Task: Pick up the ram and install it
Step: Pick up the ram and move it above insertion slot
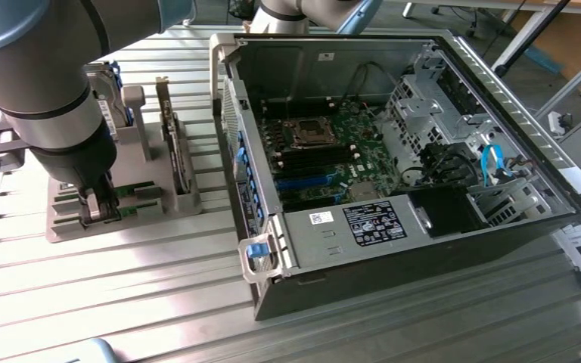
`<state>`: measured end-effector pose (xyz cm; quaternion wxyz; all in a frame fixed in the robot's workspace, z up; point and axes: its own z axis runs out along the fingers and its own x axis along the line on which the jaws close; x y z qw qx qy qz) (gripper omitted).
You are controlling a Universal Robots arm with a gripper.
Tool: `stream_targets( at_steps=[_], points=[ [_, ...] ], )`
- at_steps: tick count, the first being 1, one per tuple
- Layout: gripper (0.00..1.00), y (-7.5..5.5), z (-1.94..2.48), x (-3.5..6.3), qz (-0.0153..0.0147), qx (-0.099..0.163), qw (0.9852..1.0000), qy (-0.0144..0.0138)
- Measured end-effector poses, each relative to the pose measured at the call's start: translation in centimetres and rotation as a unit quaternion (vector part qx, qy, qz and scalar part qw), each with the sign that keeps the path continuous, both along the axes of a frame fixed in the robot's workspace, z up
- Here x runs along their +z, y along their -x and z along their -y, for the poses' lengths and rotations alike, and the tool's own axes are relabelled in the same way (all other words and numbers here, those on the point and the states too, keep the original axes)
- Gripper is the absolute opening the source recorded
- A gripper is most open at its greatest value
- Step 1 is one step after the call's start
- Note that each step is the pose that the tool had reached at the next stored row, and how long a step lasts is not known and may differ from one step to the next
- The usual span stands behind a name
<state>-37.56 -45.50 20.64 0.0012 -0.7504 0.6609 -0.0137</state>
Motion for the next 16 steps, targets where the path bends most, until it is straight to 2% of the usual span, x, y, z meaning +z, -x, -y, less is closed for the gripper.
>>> stream_targets(
  at_steps=[1, 3, 5, 16],
  points=[
    [0.29, 0.00, 0.00, 0.00, 0.0000, 0.000, 1.0000, 0.0000],
    [0.16, 0.00, 0.00, 0.00, 0.0000, 0.000, 1.0000, 0.0000],
    [0.13, 0.00, 0.00, 0.00, 0.0000, 0.000, 1.0000, 0.0000],
    [0.13, 0.00, 0.00, 0.00, 0.0000, 0.000, 1.0000, 0.0000]
  ],
)
